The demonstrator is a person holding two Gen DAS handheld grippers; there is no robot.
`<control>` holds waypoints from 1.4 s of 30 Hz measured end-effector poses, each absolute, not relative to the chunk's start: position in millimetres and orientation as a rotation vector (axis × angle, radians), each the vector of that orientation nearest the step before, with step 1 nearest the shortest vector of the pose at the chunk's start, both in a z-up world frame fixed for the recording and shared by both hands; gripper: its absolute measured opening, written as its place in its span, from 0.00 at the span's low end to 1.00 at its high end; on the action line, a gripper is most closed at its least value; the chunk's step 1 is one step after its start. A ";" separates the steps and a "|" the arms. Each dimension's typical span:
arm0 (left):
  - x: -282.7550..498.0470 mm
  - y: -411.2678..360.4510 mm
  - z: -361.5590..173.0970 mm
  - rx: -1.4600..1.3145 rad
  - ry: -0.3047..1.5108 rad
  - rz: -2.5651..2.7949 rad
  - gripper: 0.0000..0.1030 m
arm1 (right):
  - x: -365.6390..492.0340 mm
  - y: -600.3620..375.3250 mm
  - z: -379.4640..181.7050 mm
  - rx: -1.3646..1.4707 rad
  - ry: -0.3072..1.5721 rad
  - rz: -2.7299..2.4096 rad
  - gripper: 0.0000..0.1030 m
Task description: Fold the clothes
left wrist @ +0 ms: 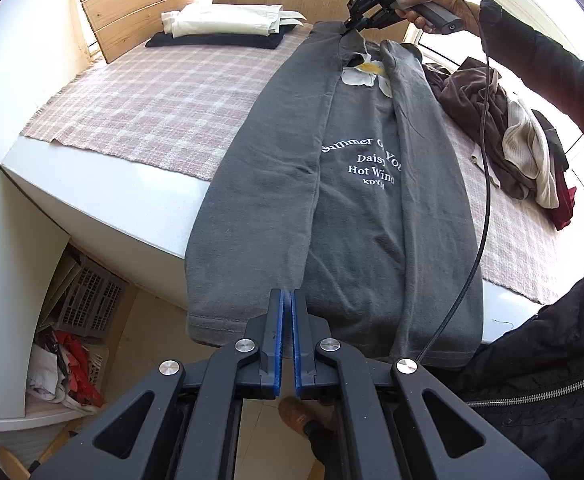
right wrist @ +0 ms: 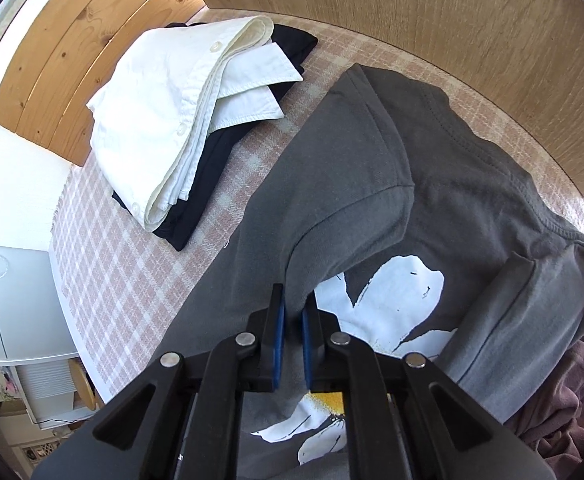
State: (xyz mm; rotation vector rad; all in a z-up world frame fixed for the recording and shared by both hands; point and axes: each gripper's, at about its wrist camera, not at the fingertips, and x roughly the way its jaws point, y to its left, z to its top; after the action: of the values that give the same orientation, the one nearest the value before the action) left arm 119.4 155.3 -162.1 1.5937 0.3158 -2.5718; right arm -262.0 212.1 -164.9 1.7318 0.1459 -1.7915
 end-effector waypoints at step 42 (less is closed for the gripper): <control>105.4 199.2 -179.5 1.750 0.190 -2.581 0.03 | -333.6 173.4 -179.3 1.788 0.143 -1.755 0.07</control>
State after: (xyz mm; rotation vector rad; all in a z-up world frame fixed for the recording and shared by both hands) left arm 105.4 199.2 -179.5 1.7498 0.1898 -2.5814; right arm -333.6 173.4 -179.4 1.7883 0.1426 -1.7549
